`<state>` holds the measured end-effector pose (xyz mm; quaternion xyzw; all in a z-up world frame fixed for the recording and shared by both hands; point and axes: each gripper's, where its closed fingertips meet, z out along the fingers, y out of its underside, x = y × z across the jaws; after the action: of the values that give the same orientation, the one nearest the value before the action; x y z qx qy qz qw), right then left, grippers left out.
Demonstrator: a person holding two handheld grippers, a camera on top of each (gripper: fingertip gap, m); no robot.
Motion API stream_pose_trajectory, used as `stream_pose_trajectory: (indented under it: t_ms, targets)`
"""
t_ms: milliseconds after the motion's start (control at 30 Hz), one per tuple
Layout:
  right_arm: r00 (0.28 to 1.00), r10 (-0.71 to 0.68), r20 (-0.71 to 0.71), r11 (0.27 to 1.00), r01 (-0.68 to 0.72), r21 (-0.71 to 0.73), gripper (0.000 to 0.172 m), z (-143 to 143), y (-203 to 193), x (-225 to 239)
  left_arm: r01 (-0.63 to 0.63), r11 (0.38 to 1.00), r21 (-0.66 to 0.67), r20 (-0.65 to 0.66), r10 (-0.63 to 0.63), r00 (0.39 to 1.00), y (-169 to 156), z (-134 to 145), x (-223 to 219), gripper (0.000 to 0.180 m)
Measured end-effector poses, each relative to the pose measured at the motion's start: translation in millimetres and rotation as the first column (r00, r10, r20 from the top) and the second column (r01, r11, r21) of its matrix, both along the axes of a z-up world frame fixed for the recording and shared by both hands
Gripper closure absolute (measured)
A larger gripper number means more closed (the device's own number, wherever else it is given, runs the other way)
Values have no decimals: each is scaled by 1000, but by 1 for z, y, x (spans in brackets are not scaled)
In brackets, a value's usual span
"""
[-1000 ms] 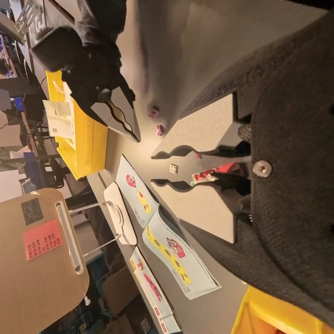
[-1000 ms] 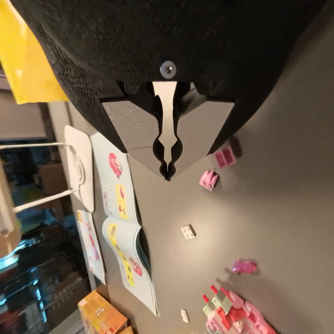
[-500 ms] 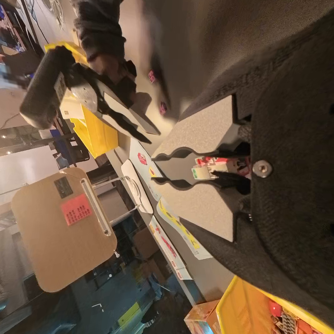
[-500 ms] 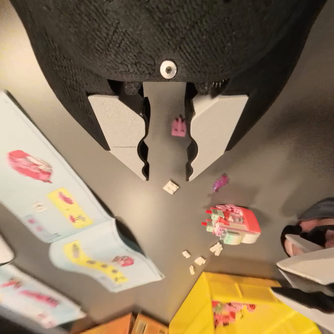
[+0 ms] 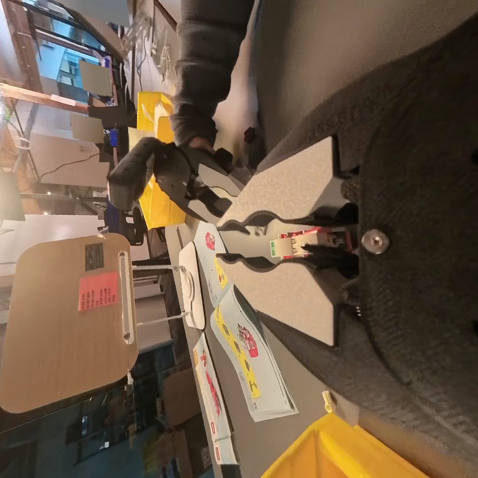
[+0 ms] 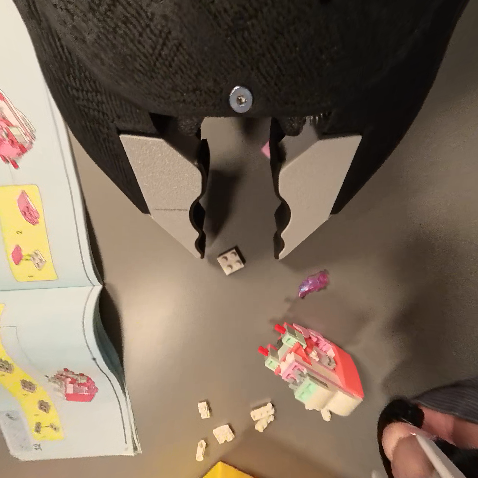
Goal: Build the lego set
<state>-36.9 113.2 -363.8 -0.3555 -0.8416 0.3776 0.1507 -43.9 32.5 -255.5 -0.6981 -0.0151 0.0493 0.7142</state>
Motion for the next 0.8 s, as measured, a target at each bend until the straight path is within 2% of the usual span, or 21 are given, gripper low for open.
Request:
stream_pose_trajectory:
  t_ms: [100,200,300,400,467,567,633,667,800]
  targets:
    - [997,-66,-25,998,67,18,118,18,14,21,13,1000,9,41,-13,999,-1,0,-1,164]
    - [980,-199,-17,980,199,-11,120,29,31,59,34,999,17,67,-35,997,-2,0,0,164]
    - [951,-307,35,950,308,-42,126,24,40,99,59,998,24,87,-61,994,-1,2,3,164]
    - [917,-398,2,913,397,-100,133,24,39,114,76,997,24,93,-78,993,0,2,5,164]
    - [899,-438,16,896,438,-77,135,13,40,122,76,997,21,90,-78,993,0,1,6,164]
    - [889,-453,62,891,453,9,137,-7,41,130,77,997,18,87,-79,993,0,1,6,164]
    - [893,-448,35,894,449,-1,146,-4,39,127,81,997,14,88,-82,993,0,0,6,165]
    - [896,-443,32,896,443,9,156,-4,39,126,83,997,11,89,-83,993,1,0,7,165]
    - [933,-356,-57,927,360,107,159,-5,32,122,88,996,8,89,-88,992,1,-1,7,165]
